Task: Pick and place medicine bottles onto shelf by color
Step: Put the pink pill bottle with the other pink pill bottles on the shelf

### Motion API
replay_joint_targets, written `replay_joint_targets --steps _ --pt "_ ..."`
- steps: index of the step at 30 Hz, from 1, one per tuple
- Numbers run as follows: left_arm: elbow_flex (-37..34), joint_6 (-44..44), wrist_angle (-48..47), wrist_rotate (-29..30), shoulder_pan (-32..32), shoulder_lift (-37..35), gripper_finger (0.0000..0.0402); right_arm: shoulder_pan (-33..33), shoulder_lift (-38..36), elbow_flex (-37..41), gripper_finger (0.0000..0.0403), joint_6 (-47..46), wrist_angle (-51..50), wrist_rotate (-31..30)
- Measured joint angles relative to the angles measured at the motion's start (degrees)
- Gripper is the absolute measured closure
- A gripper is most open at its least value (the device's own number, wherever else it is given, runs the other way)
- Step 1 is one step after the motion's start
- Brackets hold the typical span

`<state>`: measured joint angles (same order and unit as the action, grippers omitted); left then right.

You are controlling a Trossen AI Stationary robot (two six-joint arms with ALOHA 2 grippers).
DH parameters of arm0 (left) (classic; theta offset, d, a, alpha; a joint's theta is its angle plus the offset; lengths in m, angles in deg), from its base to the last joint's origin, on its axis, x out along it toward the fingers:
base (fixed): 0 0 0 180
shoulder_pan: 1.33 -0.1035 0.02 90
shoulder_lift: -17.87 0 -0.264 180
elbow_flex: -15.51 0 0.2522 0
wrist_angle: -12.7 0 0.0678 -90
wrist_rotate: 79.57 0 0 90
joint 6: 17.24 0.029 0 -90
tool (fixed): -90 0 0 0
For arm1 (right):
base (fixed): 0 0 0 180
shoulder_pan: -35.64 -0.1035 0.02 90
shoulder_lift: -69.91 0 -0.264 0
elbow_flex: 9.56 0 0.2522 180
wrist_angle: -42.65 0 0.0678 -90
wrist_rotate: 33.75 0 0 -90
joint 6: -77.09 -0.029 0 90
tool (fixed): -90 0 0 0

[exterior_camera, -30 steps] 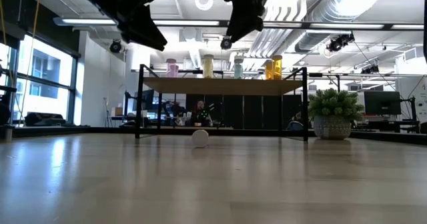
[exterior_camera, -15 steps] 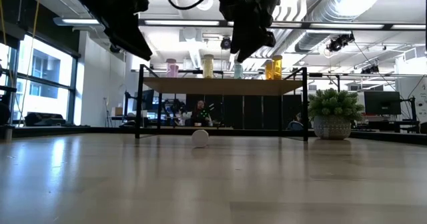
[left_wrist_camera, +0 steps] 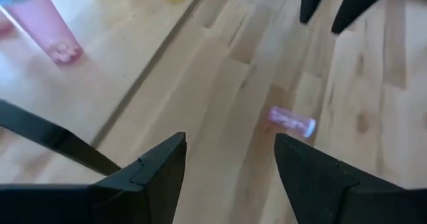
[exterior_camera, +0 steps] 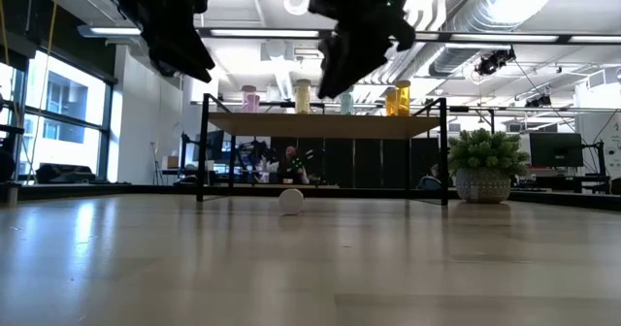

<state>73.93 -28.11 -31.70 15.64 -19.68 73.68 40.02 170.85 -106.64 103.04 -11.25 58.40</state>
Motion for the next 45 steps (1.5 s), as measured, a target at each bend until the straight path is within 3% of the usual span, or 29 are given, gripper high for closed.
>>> replay_joint_targets --steps 7,16,27,45 --pt "0.0 -7.2 0.0 -3.7 0.2 0.0 0.0186 -1.0 1.3 0.0 0.0235 19.0 5.7 3.2" --pt "0.0 -10.2 -0.1 -3.7 2.2 0.1 0.0186 -3.9 4.6 -0.1 0.0235 33.7 8.6 8.0" --pt "0.0 -13.7 0.0 -3.5 5.3 0.0 0.0186 -4.5 11.8 -0.1 0.0235 40.9 8.7 7.3" --pt "0.0 -16.6 0.4 -3.0 10.5 0.0 0.0186 -3.1 18.3 -0.1 0.0235 45.0 12.1 2.3"
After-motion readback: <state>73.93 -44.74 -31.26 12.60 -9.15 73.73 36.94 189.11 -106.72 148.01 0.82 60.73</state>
